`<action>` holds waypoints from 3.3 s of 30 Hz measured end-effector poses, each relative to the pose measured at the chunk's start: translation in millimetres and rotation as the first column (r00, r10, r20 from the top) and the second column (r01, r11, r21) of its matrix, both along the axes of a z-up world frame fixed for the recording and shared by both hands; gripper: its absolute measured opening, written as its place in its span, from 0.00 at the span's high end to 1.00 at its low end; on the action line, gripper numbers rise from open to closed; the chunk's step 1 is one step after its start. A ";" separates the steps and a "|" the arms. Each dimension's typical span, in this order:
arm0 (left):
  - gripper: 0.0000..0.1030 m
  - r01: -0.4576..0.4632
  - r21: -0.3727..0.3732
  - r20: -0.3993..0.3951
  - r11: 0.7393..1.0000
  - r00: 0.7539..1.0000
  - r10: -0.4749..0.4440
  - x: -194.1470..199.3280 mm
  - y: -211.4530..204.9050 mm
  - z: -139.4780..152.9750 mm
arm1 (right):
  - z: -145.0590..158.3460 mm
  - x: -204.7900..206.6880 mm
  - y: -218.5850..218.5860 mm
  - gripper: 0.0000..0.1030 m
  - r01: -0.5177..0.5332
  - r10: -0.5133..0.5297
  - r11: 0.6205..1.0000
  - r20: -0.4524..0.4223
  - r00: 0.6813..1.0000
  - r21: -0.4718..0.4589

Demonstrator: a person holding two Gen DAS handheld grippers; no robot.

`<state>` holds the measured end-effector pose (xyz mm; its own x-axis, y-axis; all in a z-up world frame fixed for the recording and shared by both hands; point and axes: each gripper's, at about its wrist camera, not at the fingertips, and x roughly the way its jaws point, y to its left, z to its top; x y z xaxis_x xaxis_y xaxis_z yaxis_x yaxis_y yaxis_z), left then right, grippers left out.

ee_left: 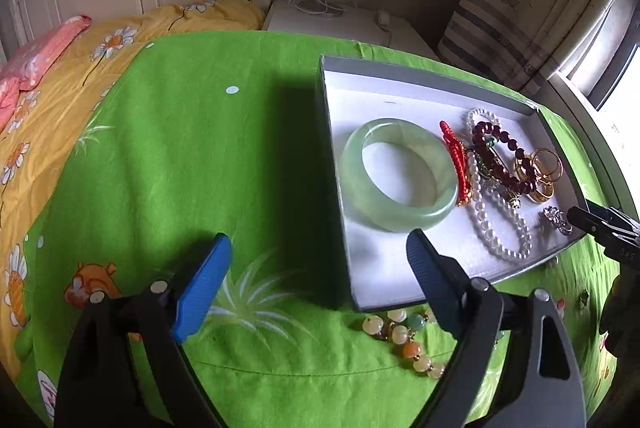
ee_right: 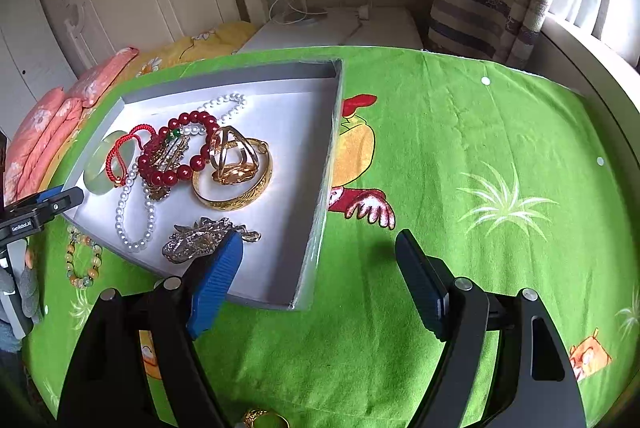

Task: Organize jewelry
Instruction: 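Lift both tools out and move the right tool over the gold ring, then grasp the gold ring with the right tool while the left tool grasps the multicolour bead bracelet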

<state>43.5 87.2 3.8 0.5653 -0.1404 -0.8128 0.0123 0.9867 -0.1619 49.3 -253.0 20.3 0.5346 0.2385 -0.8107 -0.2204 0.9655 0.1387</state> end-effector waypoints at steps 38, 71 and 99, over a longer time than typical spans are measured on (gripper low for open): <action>0.11 -0.089 -0.126 0.194 0.988 0.975 0.113 -264.1 -14.4 8.9 | 9.5 -226.9 16.2 0.57 -0.253 0.250 0.967 0.112 0.962 0.014; 0.65 0.043 0.203 0.120 0.978 0.990 -0.069 -237.8 -93.8 -4.8 | -4.4 -195.7 -18.7 0.66 -0.032 0.037 0.997 0.064 0.997 -0.072; 0.63 0.043 0.167 0.143 0.985 0.987 -0.067 -239.2 -87.4 -6.6 | -4.5 -210.1 10.0 0.80 -0.137 0.151 0.979 0.087 0.985 -0.148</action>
